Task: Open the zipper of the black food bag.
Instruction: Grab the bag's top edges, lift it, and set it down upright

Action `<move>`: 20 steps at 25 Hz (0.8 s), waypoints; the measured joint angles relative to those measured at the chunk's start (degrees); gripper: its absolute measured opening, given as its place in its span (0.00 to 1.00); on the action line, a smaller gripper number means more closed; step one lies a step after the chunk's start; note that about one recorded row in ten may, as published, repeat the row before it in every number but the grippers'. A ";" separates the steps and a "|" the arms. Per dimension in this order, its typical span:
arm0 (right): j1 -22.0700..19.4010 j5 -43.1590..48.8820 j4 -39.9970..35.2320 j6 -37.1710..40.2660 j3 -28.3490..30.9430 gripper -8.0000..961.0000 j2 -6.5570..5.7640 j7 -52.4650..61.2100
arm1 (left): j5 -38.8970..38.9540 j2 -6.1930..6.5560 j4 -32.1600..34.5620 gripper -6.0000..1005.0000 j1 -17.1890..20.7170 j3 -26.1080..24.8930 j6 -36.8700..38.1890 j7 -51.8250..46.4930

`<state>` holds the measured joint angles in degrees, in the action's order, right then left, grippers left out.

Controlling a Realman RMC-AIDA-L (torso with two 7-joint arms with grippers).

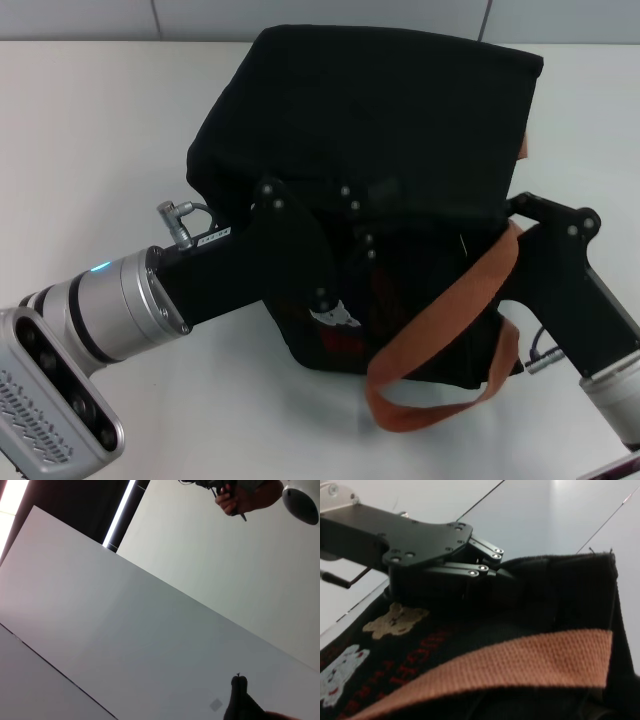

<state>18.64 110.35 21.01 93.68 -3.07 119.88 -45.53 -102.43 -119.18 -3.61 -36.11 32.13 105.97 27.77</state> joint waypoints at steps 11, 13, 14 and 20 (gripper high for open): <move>-9.33 -0.32 -2.04 -4.79 0.41 0.01 0.00 0.19 | 0.19 0.00 -0.18 0.18 -0.48 -1.50 -0.53 -0.49; -10.47 -0.60 -2.61 -6.75 1.05 0.02 0.00 0.40 | 0.21 0.00 -0.53 0.18 -0.53 -2.06 -0.71 -0.51; -10.87 -0.92 -2.76 -7.60 1.35 0.02 0.00 0.44 | 0.22 0.00 -0.61 0.18 -0.53 -2.20 -0.76 -0.51; -11.64 -2.31 -2.82 -7.40 1.67 0.03 0.00 0.53 | 0.25 0.00 -1.20 0.18 -0.52 -2.87 -1.42 -0.59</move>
<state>6.99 108.04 18.19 86.28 -1.40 119.88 -45.00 -102.18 -119.18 -4.80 -36.63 29.26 104.55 27.18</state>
